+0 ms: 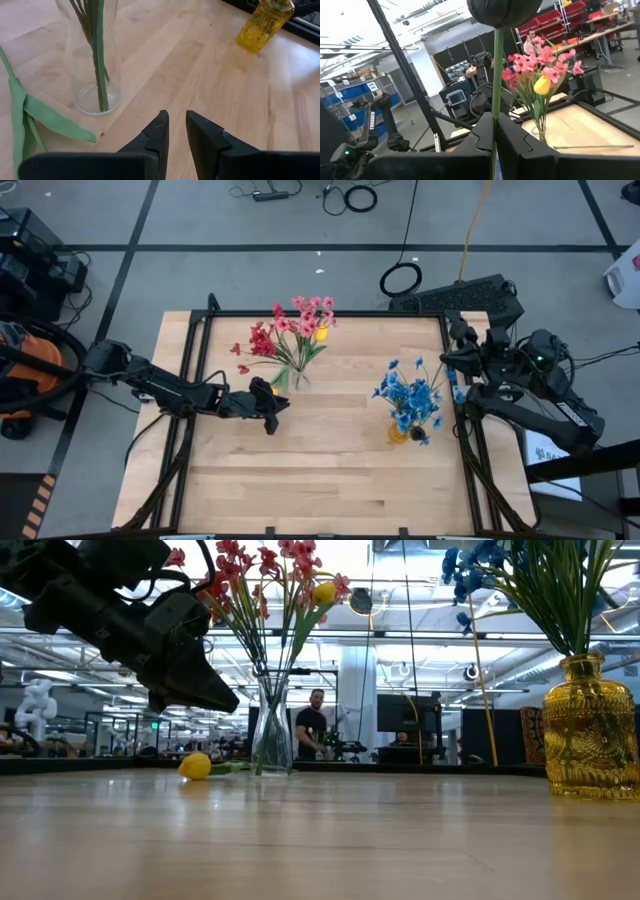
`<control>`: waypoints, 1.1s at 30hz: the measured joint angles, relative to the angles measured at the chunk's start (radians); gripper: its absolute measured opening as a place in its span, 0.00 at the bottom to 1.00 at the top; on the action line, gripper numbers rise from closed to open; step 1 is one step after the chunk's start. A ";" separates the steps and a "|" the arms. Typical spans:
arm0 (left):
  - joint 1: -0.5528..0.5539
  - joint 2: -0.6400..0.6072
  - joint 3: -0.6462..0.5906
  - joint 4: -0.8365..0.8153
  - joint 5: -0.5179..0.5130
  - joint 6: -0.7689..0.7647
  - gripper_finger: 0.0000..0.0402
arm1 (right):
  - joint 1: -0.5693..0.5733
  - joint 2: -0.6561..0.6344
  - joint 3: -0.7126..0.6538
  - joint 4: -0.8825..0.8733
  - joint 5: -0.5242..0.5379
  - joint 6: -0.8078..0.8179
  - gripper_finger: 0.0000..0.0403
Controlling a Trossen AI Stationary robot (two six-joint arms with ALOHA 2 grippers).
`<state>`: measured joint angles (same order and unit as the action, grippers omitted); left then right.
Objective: Sort flowers into vase by color
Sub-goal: Put the black flower into the yellow vase
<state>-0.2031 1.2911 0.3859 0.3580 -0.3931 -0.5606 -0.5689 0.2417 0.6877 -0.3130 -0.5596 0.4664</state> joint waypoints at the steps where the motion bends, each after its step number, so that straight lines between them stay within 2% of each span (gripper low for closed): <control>1: 0.000 0.000 0.000 0.000 0.000 0.000 0.18 | 0.013 0.000 -0.011 -0.004 0.017 -0.001 0.00; 8: 0.000 0.000 0.000 0.000 -0.001 0.000 0.18 | 0.126 -0.008 -0.097 0.057 0.115 0.017 0.00; 13: 0.000 0.000 0.000 0.000 -0.001 0.000 0.18 | 0.203 -0.016 -0.093 0.097 0.212 -0.014 0.00; 24: 0.000 0.000 0.000 0.000 -0.001 0.018 0.18 | 0.348 -0.003 -0.095 0.047 0.379 -0.067 0.00; 33: 0.000 0.000 0.000 0.000 -0.001 0.019 0.18 | 0.462 0.056 -0.095 0.052 0.461 -0.084 0.00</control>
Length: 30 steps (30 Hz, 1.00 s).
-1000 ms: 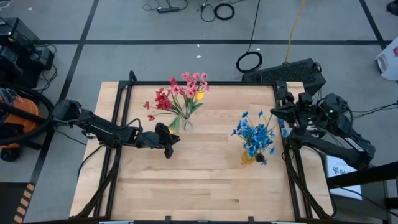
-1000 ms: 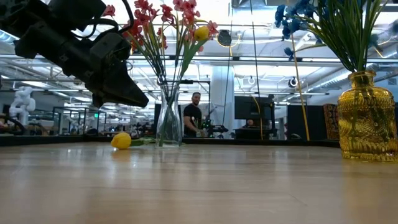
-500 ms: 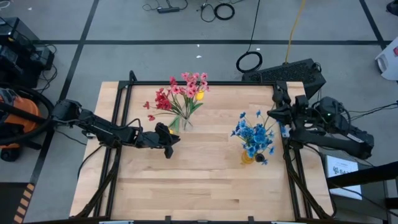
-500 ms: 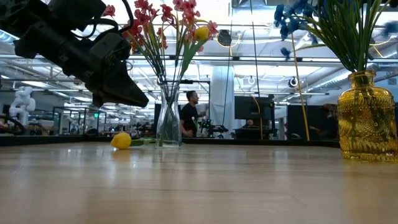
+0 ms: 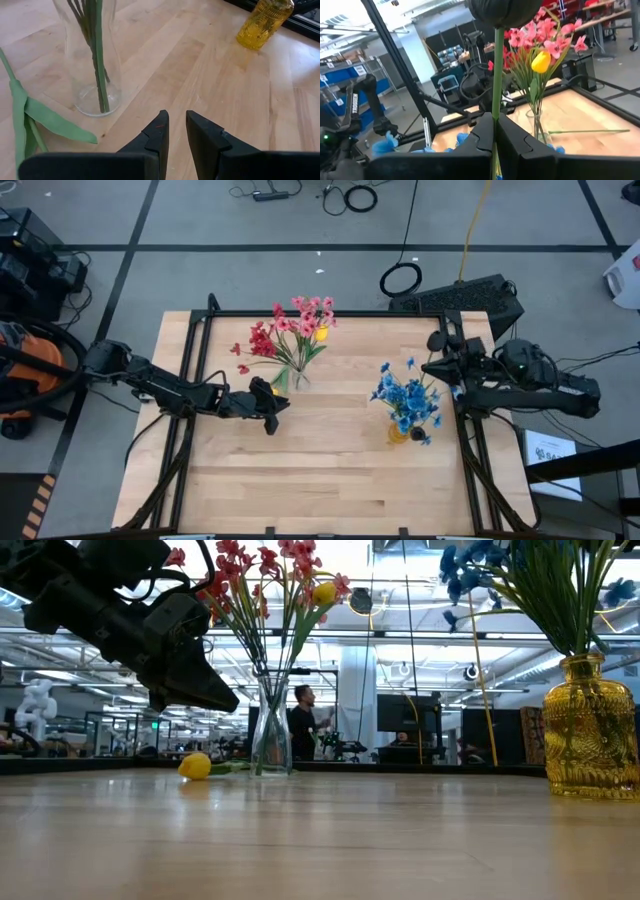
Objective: Sort flowers into vase by color
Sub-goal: Put the black flower into the yellow vase
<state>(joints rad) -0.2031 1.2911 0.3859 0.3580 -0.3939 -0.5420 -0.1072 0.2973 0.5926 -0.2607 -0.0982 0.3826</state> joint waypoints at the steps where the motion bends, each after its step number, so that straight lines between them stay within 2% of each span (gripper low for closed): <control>1: 0.000 0.000 0.000 0.000 0.000 0.001 0.18 | 0.016 0.011 0.000 0.001 0.014 -0.003 0.00; 10: 0.000 0.000 0.000 0.000 0.001 0.007 0.18 | 0.143 0.053 0.000 0.042 0.167 -0.053 0.00; 17: 0.000 0.000 0.000 0.000 0.002 0.008 0.18 | 0.195 0.066 0.000 0.081 0.245 -0.104 0.00; 22: 0.000 0.000 0.000 0.000 0.003 0.008 0.18 | 0.207 0.066 0.001 0.133 0.257 -0.119 0.00; 30: 0.000 0.000 0.000 0.000 0.008 0.008 0.18 | 0.240 0.096 0.001 0.116 0.261 -0.200 0.00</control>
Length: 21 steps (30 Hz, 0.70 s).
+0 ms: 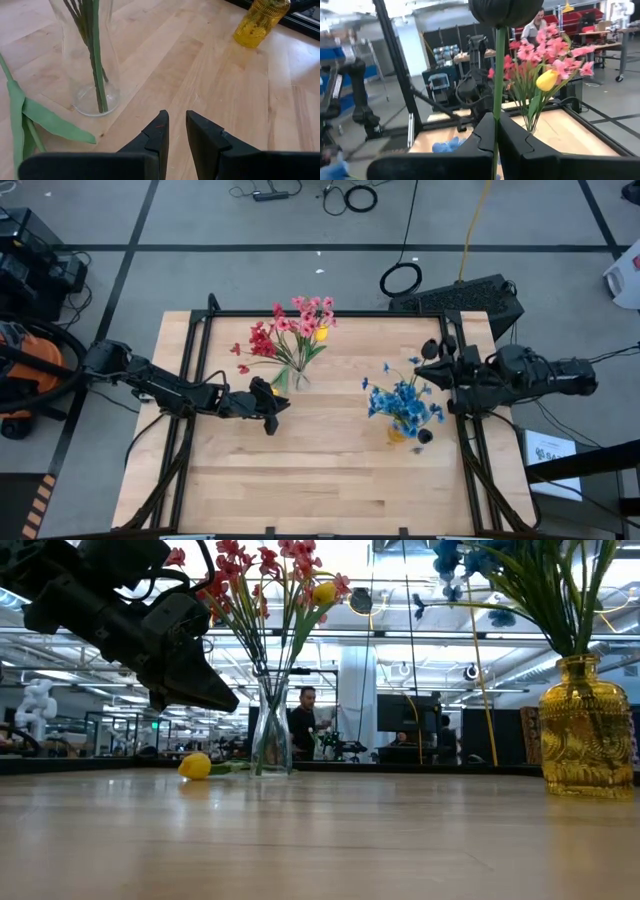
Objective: Sort flowers into vase by color
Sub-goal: Put the black flower into the yellow vase
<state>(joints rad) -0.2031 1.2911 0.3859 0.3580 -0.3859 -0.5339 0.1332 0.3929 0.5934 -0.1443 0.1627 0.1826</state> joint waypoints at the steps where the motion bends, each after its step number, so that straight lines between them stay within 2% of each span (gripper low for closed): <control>1: 0.000 0.000 0.000 0.000 0.000 0.000 0.18 | 0.005 0.008 0.000 0.001 0.001 -0.015 0.00; 11: 0.000 0.000 0.000 0.000 0.000 0.000 0.18 | 0.041 0.073 0.000 -0.007 0.018 -0.062 0.00; 21: 0.000 0.000 0.000 0.000 0.000 0.000 0.18 | 0.046 0.076 0.000 0.051 0.022 -0.097 0.00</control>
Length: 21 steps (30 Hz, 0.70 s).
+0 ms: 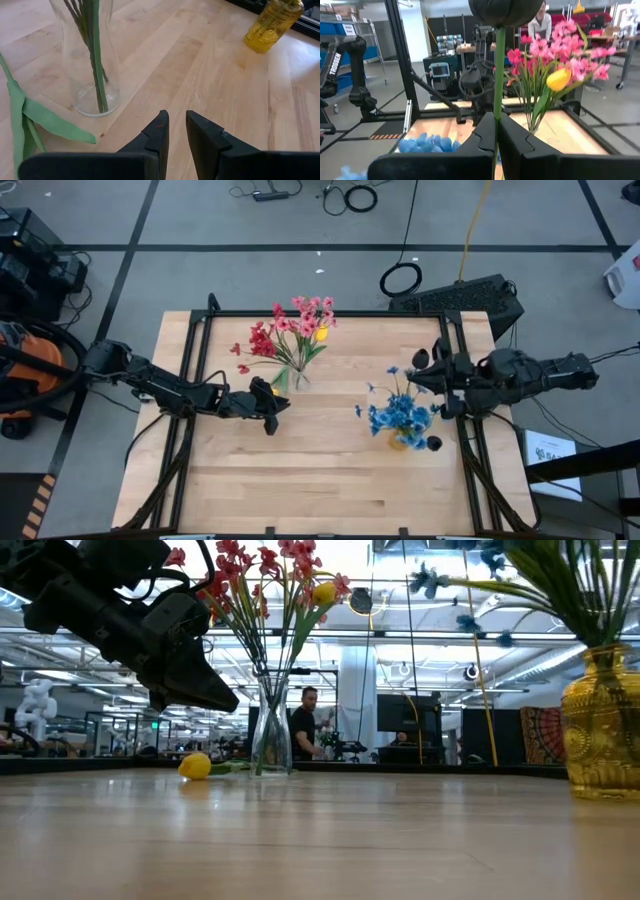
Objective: Sort flowers into vase by color
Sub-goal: Put the black flower into the yellow vase
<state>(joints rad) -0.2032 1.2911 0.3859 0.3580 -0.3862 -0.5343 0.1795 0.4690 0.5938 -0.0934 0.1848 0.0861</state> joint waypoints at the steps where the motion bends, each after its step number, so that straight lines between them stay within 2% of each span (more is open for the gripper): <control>1: 0.000 0.000 0.000 0.000 0.000 0.000 0.18 | 0.000 0.000 0.000 0.016 -0.001 -0.006 0.00; 21: 0.000 0.000 0.000 0.000 0.010 0.000 0.18 | -0.001 0.002 0.000 -0.088 -0.044 -0.009 0.00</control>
<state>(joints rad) -0.2035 1.2911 0.3859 0.3580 -0.3759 -0.5343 0.1787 0.4714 0.5934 -0.1816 0.1412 0.0771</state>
